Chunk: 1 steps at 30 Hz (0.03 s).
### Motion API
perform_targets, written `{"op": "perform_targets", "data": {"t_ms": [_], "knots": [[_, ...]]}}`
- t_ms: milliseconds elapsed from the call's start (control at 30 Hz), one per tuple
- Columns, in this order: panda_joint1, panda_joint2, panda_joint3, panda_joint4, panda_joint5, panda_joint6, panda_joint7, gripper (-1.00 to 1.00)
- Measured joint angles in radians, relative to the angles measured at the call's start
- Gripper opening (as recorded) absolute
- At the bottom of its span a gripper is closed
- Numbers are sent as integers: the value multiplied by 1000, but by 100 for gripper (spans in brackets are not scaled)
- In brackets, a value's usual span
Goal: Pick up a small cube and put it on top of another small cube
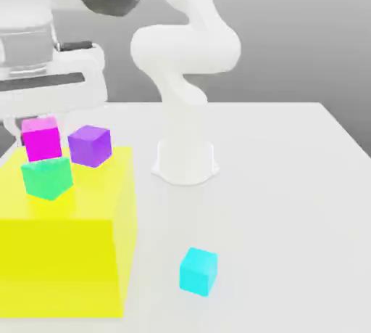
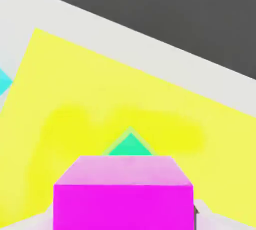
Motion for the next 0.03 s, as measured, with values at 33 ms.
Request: {"op": "perform_targets", "data": {"t_ms": [33], "knots": [[0, 0, 0, 0, 0, 0, 0, 100]]}}
